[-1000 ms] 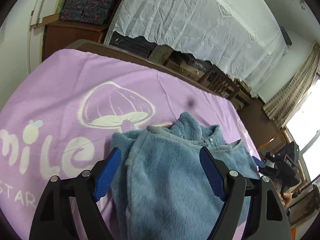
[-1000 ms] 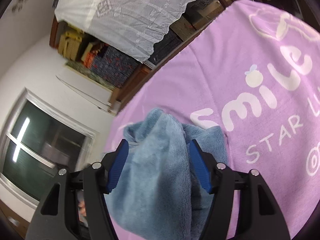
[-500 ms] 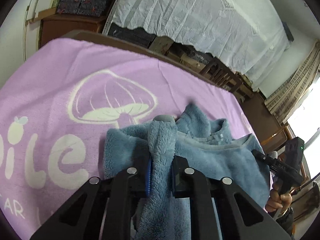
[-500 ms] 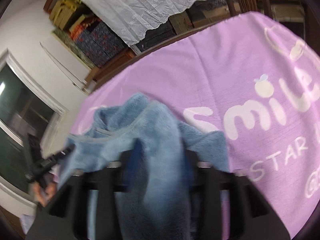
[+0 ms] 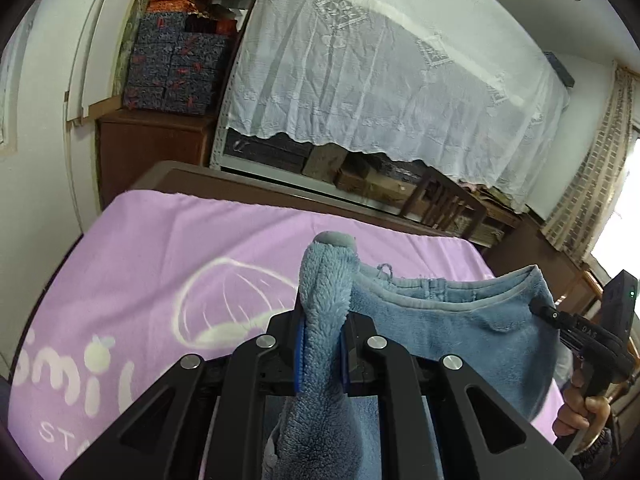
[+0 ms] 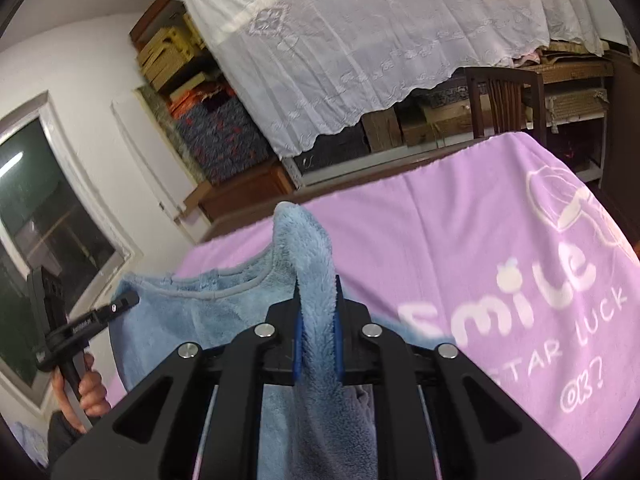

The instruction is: Fold large clothes

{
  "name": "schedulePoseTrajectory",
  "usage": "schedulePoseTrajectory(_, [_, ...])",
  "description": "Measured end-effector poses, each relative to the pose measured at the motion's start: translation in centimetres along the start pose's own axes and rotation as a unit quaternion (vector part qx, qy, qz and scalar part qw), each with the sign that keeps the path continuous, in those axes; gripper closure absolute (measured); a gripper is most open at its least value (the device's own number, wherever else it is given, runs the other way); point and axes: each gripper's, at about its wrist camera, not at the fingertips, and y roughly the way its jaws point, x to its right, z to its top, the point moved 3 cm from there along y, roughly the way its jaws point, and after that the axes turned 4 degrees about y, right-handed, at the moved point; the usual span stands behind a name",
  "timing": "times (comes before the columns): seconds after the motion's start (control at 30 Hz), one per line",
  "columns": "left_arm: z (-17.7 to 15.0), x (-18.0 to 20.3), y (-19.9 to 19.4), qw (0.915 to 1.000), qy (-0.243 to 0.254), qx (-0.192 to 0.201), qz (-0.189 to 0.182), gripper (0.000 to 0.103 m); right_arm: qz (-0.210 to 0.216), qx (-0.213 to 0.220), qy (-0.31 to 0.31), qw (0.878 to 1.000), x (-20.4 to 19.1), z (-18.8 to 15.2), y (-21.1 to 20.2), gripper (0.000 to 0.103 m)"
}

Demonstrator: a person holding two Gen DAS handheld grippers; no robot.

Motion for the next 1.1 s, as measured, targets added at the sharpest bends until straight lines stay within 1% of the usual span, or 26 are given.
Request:
schedulePoseTrajectory(0.03, [0.1, -0.1, 0.6, 1.0000, 0.000, 0.000, 0.005, 0.090, -0.011, 0.002, 0.006, 1.000, 0.3, 0.6, 1.0, 0.093])
schedulePoseTrajectory(0.1, [-0.4, -0.7, 3.1, 0.9996, -0.003, -0.019, 0.018, 0.090, -0.033, 0.001, 0.009, 0.999, 0.7, 1.0, 2.6, 0.093])
schedulePoseTrajectory(0.13, [-0.8, -1.0, 4.3, 0.9991, -0.003, -0.031, 0.028, 0.090, -0.051, -0.007, 0.015, 0.999, 1.6, 1.0, 4.4, 0.093])
schedulePoseTrajectory(0.2, [-2.4, -1.9, 7.3, 0.9968, -0.003, -0.064, 0.048, 0.090, -0.072, -0.033, 0.029, 0.996, 3.1, 0.5, 7.1, 0.093])
schedulePoseTrajectory(0.23, [-3.5, -2.5, 9.1, 0.9943, -0.005, -0.089, 0.058, 0.090, -0.083, -0.048, 0.038, 0.995, 3.9, 0.1, 8.3, 0.093])
schedulePoseTrajectory(0.27, [-4.3, -3.1, 10.0, 0.9930, -0.012, -0.104, 0.056, 0.089, -0.097, -0.065, 0.049, 0.992, 4.8, -0.3, 9.7, 0.093])
schedulePoseTrajectory(0.3, [-4.8, -3.7, 10.7, 0.9918, -0.028, -0.116, 0.045, 0.089, -0.108, -0.082, 0.059, 0.989, 5.7, -0.8, 10.7, 0.093])
schedulePoseTrajectory(0.33, [-4.8, -4.2, 10.7, 0.9917, -0.043, -0.116, 0.034, 0.089, -0.107, -0.106, 0.078, 0.986, 6.8, -1.6, 11.8, 0.092])
schedulePoseTrajectory(0.37, [-4.6, -4.8, 10.5, 0.9922, -0.058, -0.108, 0.022, 0.087, -0.093, -0.124, 0.104, 0.982, 7.7, -2.1, 12.5, 0.091])
schedulePoseTrajectory(0.43, [-4.9, -5.3, 10.6, 0.9913, -0.069, -0.112, 0.014, 0.085, -0.081, -0.129, 0.127, 0.980, 8.7, -2.1, 12.5, 0.088])
schedulePoseTrajectory(0.47, [-4.9, -5.6, 10.7, 0.9903, -0.078, -0.114, 0.010, 0.082, -0.078, -0.131, 0.133, 0.979, 9.0, -2.1, 12.5, 0.082])
schedulePoseTrajectory(0.5, [-4.9, -5.8, 10.6, 0.9902, -0.082, -0.113, 0.011, 0.080, -0.072, -0.130, 0.140, 0.979, 9.2, -2.1, 12.4, 0.082])
schedulePoseTrajectory(0.57, [-4.9, -6.2, 10.3, 0.9898, -0.092, -0.109, 0.013, 0.068, -0.058, -0.129, 0.152, 0.978, 9.6, -2.2, 12.3, 0.078])
schedulePoseTrajectory(0.6, [-4.7, -6.5, 10.0, 0.9899, -0.097, -0.102, 0.016, 0.067, -0.054, -0.127, 0.155, 0.978, 9.7, -2.3, 12.2, 0.077])
schedulePoseTrajectory(0.67, [-4.1, -6.8, 9.1, 0.9905, -0.106, -0.085, 0.026, 0.054, -0.046, -0.117, 0.168, 0.978, 10.1, -2.2, 11.7, 0.069])
schedulePoseTrajectory(0.73, [-3.1, -6.7, 8.0, 0.9915, -0.108, -0.066, 0.031, 0.050, -0.043, -0.105, 0.185, 0.976, 10.7, -2.0, 11.0, 0.059])
schedulePoseTrajectory(0.77, [-2.7, -6.6, 7.2, 0.9924, -0.106, -0.055, 0.032, 0.050, -0.043, -0.100, 0.194, 0.975, 11.1, -1.9, 10.6, 0.058])
schedulePoseTrajectory(0.87, [-1.5, -4.8, 5.4, 0.9951, -0.089, -0.034, 0.025, 0.050, -0.034, -0.083, 0.209, 0.974, 11.2, -1.1, 9.6, 0.058])
schedulePoseTrajectory(0.9, [-1.3, -3.7, 5.0, 0.9963, -0.079, -0.031, 0.017, 0.049, -0.037, -0.070, 0.201, 0.976, 10.8, -0.7, 8.9, 0.058])
schedulePoseTrajectory(0.93, [-1.0, -2.2, 4.5, 0.9978, -0.061, -0.028, 0.004, 0.047, -0.039, -0.062, 0.192, 0.979, 10.4, -0.4, 8.5, 0.058])
schedulePoseTrajectory(1.0, [-1.1, 0.4, 4.3, 0.9991, -0.032, -0.028, -0.009, 0.043, -0.037, -0.043, 0.157, 0.986, 8.4, 0.3, 7.5, 0.058])
schedulePoseTrajectory(1.03, [-1.2, 1.8, 4.4, 0.9994, -0.015, -0.028, -0.013, 0.039, -0.031, -0.035, 0.131, 0.990, 6.8, 0.5, 7.0, 0.058])
schedulePoseTrajectory(1.07, [-1.5, 3.3, 4.3, 0.9995, 0.007, -0.028, -0.015, 0.036, -0.031, -0.035, 0.131, 0.990, 6.8, 0.5, 7.0, 0.059])
schedulePoseTrajectory(1.1, [-1.9, 4.2, 4.4, 0.9993, 0.019, -0.029, -0.014, 0.035, -0.023, -0.033, 0.109, 0.993, 5.3, 0.6, 6.8, 0.059])
